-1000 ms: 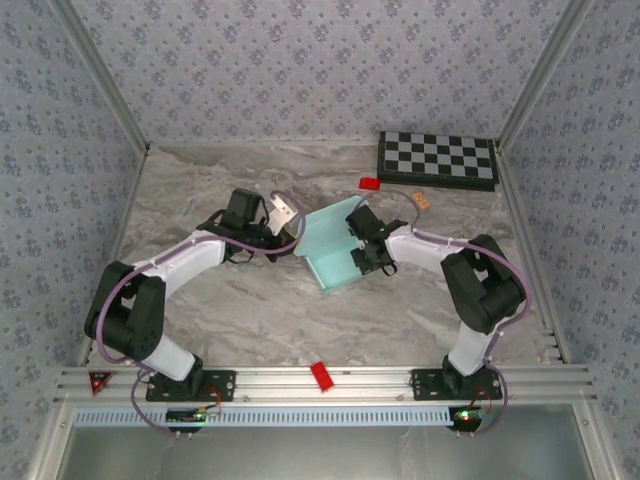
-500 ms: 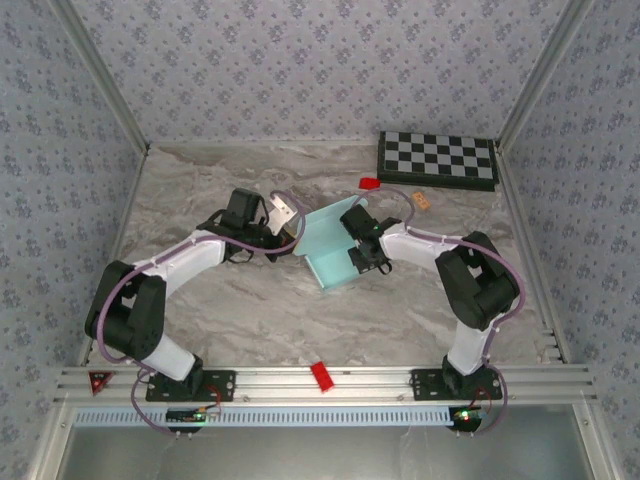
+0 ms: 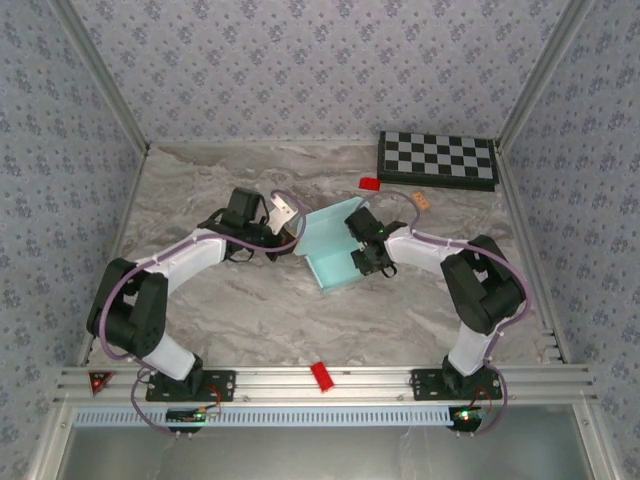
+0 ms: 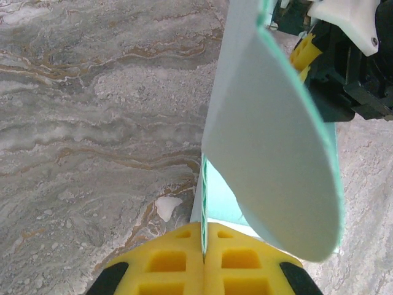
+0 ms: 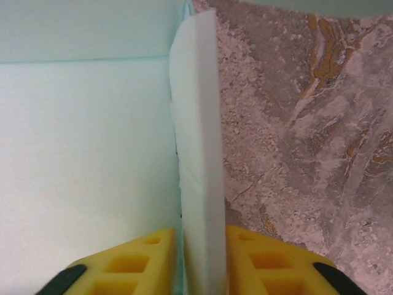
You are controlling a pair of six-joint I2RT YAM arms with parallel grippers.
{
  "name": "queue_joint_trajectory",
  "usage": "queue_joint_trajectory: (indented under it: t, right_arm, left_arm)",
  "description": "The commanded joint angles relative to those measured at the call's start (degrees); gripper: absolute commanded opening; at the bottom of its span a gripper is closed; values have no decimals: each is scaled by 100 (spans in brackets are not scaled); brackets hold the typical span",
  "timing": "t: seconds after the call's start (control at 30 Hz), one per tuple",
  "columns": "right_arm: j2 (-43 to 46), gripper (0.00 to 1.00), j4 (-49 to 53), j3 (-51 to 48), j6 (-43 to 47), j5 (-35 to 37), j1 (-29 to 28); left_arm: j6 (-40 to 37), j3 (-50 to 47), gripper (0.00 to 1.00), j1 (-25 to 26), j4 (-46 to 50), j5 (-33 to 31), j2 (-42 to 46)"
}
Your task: Fold the paper box
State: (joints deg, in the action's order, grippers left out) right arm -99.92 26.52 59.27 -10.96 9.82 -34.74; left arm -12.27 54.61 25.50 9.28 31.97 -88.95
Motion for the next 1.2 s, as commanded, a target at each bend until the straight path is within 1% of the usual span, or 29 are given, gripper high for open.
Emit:
queue_joint_trajectory:
  t: [0.0, 0.2, 0.37, 0.47, 0.53, 0.7, 0.83, 0.87, 0.93, 1.03, 1.17]
  right_arm:
    - [222, 29, -71, -76, -83, -201, 28]
    - [333, 35, -156, -153, -188, -391, 38]
    - [425, 41, -238, -257, -257, -488, 95]
    - [479, 44, -253, -308, -274, -512, 127]
    - [541, 46, -273, -347, -279, -536, 164]
    - [746, 47, -398, -487, -318, -703, 255]
    - [949, 47, -508, -583, -319, -856, 326]
    - [995, 48, -536, -607, -310, -912, 340]
    - [1094, 48, -582, -660, -256, -1021, 378]
    - [1210, 48, -597, -696, -192, -1085, 437]
    - [1447, 48, -609, -778, -178, -1120, 484]
  left_arm:
    - [-135, 170, 4, 46, 109, 188, -62]
    - [-182, 182, 13, 67, 118, 160, -57]
    - [-176, 72, 29, 88, -47, 51, 40]
    - [-87, -78, 42, 99, -292, -115, 153]
    - [-66, -164, 47, 96, -430, -198, 256]
    - [13, -327, 54, 90, -645, -340, 532]
    - [101, -404, 56, 69, -689, -580, 891]
    - [174, -431, 57, 58, -715, -679, 979]
    - [396, -529, 62, -7, -855, -918, 1209]
    - [730, -686, 66, -113, -1085, -1350, 1533]
    - [1148, -810, 67, -293, -1136, -2048, 1806]
